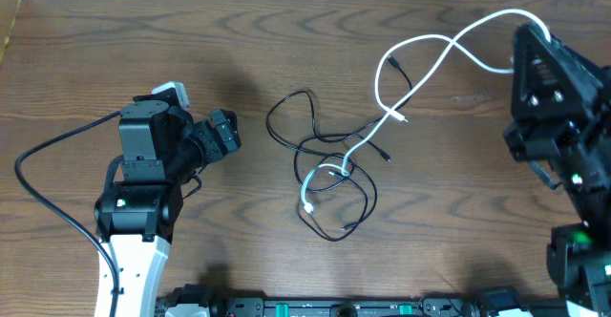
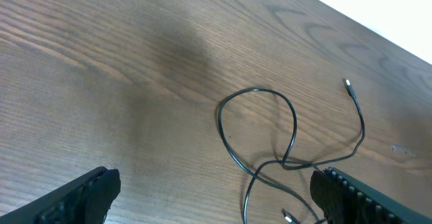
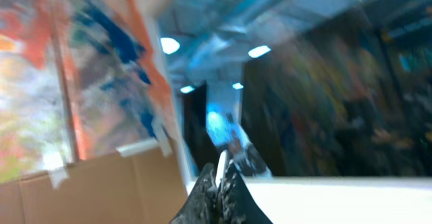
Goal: Untangle cables
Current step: 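Lift and pull the grasped white cable up and rightward with the right gripper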
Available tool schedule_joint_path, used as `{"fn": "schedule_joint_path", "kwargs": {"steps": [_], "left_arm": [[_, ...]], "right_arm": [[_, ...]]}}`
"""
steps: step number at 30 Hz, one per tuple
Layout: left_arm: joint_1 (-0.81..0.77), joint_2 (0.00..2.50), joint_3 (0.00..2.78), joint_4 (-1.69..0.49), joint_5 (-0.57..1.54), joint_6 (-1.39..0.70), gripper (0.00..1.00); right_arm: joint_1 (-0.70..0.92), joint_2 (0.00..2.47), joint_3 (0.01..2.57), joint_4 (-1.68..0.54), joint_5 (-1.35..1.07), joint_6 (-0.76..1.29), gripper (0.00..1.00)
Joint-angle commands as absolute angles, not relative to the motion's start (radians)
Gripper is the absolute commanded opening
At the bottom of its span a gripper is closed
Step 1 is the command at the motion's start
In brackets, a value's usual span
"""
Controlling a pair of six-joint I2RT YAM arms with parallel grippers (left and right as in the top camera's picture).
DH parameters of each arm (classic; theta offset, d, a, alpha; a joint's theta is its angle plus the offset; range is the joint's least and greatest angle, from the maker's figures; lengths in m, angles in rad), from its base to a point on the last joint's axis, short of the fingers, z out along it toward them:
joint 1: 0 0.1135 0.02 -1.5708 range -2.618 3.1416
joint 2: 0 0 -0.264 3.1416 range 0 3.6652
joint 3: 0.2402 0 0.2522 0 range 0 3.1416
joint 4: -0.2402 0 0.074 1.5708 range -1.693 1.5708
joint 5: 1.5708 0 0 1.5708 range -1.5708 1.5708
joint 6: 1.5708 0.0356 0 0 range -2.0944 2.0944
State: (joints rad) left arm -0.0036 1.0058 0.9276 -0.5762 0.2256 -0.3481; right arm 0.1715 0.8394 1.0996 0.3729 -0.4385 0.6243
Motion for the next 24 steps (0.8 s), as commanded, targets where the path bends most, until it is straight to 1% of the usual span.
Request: {"fn": "schedule_joint_path", "kwargs": {"steps": [1, 8, 10, 21, 24], "left_arm": [[0.0, 0.999, 0.939, -0.576, 0.212, -0.357, 0.96], [0.0, 0.999, 0.939, -0.576, 0.212, -0.357, 0.96], [0.0, 0.999, 0.939, -0.576, 0.212, -0.357, 0.96], [0.0, 0.999, 0.939, -0.576, 0.212, -0.357, 0.96], [0.0, 0.999, 0.939, -0.576, 0.212, -0.357, 0.96]], "right_arm": [[0.127, 0.873, 1.162, 0.289, -0.493, 0.585, 0.01], [-0.017, 0.952, 1.301, 0.075, -0.632, 0.567, 0.01], [-0.087, 0.994, 1.364, -0.002, -0.7, 0.571, 0.01], [-0.33, 1.198, 1.64, -0.356, -1.005, 0.567, 0.01], [-0.381, 1.236, 1.665, -0.436, -1.024, 0.564, 0.01]]}}
